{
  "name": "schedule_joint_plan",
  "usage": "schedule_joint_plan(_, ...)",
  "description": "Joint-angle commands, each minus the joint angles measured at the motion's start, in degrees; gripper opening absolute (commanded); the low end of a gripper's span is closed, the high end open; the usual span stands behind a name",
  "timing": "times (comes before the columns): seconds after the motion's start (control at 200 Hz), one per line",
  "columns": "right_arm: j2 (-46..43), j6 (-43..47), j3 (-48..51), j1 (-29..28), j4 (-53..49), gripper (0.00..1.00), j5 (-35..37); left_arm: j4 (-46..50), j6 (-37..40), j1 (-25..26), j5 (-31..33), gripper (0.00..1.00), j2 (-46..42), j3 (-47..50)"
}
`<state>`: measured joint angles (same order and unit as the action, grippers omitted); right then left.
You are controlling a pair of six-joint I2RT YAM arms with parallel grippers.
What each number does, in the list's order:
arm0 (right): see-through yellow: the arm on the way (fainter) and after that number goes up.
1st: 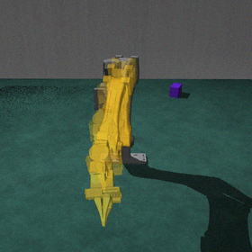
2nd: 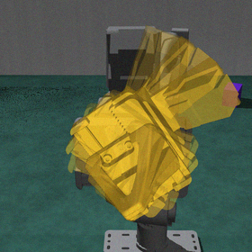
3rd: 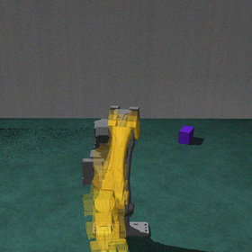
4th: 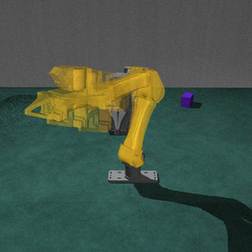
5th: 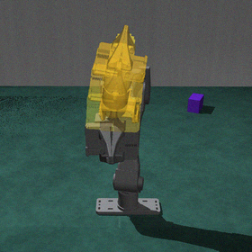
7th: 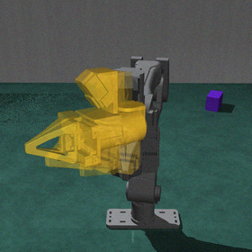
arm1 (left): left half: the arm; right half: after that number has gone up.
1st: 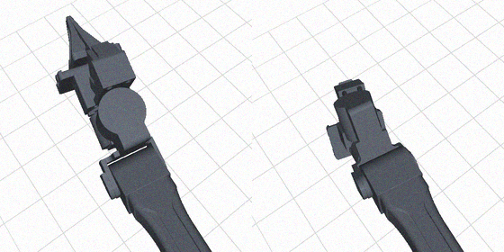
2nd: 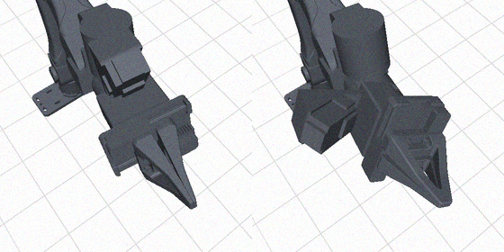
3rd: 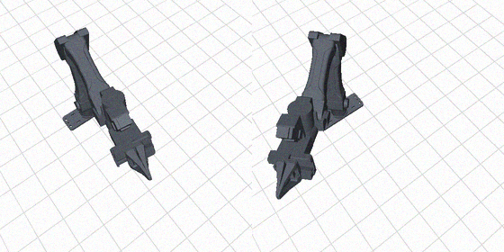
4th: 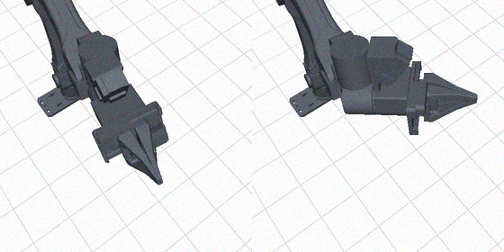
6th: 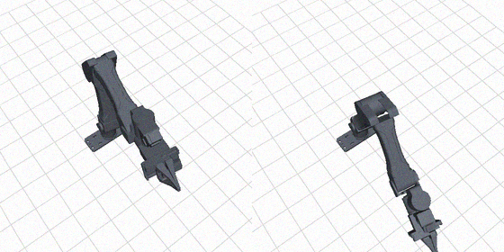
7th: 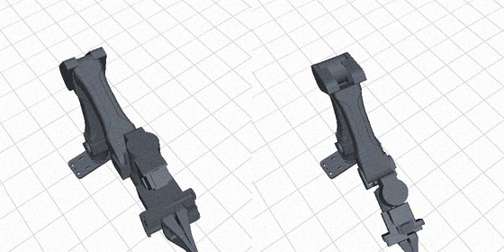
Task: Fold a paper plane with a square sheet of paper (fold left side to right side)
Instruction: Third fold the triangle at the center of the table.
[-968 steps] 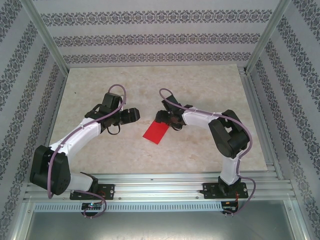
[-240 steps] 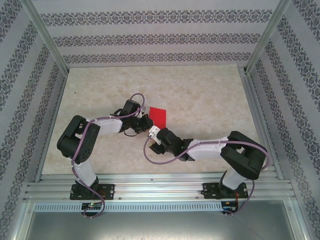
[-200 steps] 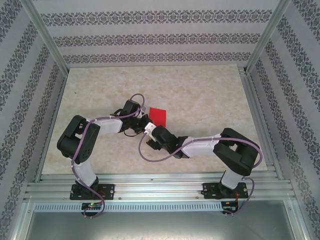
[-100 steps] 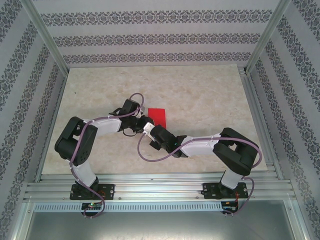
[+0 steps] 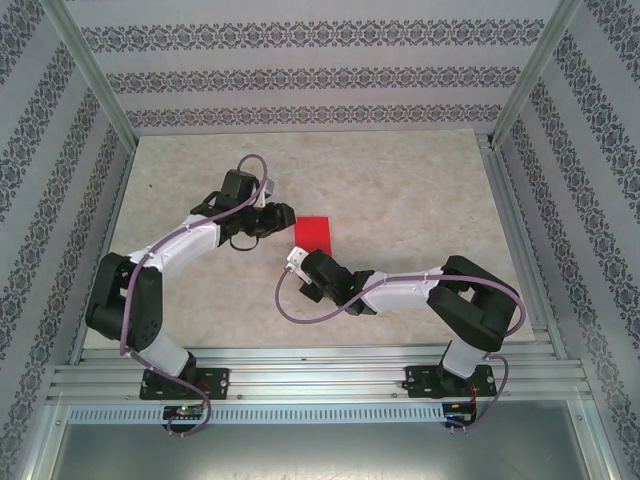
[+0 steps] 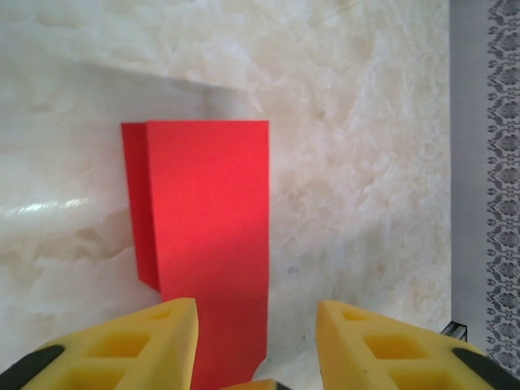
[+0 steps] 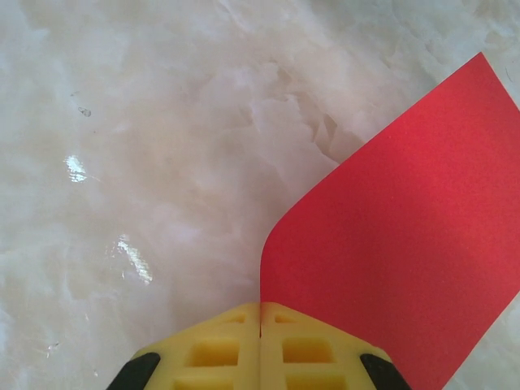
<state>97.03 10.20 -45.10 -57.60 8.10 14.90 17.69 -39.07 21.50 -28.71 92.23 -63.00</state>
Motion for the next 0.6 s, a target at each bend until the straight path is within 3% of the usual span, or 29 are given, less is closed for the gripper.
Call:
schedule_joint_plan(0.0,-0.45,-0.88,-0.12,0.30,-0.10,0.00,-0.72,0.35,3.16,0.05,-3.05,0.40,4.99,-4.39)
schedule_joint_plan(0.15,0.13,-1.58,-0.47,0.30,-0.25,0.00,-0.92,0.05,4.78,1.68,-6.80,0.38,13.67,-10.62)
schedule_joint_plan(0.325,0.46,-2.02,-0.95,0.45,-0.71,0.00,-1.42,3.00,7.59,3.38,-6.10,0.34,23.40,-17.61)
schedule_joint_plan(0.594,-0.16,-3.75,-1.04,2.14,-1.64,0.00,-5.41,3.82,8.42,3.94,-5.22,0.30,30.04,-20.13)
